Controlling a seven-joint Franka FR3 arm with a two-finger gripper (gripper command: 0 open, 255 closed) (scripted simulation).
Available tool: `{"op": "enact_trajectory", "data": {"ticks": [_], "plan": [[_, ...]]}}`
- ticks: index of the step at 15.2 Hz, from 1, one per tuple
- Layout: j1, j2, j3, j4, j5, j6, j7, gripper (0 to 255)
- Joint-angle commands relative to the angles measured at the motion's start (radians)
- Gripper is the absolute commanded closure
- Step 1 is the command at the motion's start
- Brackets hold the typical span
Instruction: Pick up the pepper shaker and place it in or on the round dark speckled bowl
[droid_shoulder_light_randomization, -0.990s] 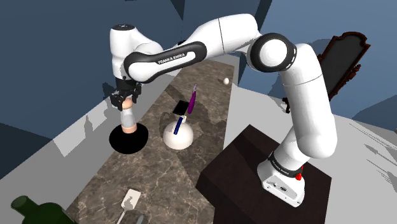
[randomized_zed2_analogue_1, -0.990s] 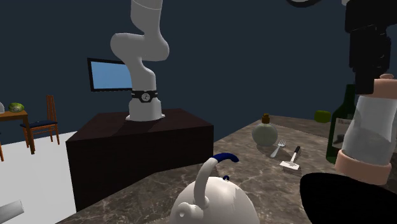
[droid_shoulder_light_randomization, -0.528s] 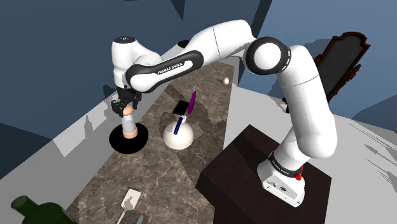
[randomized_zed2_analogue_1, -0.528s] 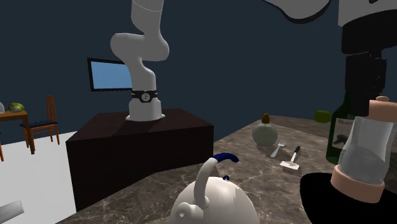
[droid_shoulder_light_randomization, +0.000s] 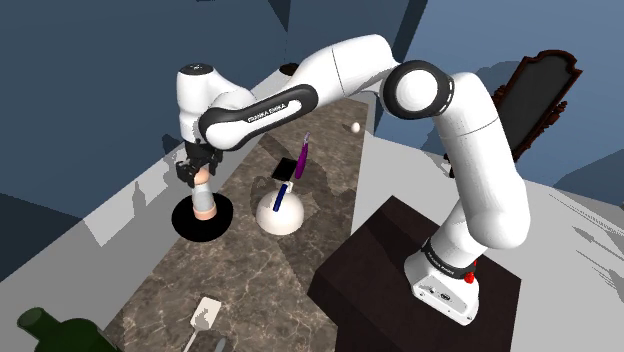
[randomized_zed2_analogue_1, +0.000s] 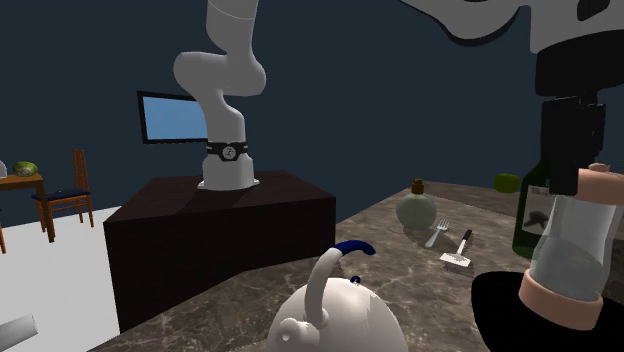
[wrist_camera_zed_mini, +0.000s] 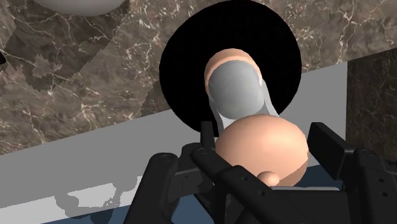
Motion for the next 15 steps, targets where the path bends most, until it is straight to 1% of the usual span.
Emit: {"op": "enact_trajectory", "data": {"ticks": [1,2,3,8,12,15], "plan": [[0.0,0.0,0.0,0.0,0.0,0.0,0.0,255],[0.0,0.0,0.0,0.0,0.0,0.0,0.0,255],[0.0,0.0,0.0,0.0,0.0,0.0,0.0,0],[0.0,0.0,0.0,0.0,0.0,0.0,0.0,0],[-0.015,-0.076,0.025,-0.001,0.029,-0.073,-0.014,0],[-0.015,-0.076,0.025,-0.001,0.029,-0.073,-0.014,0]]}}
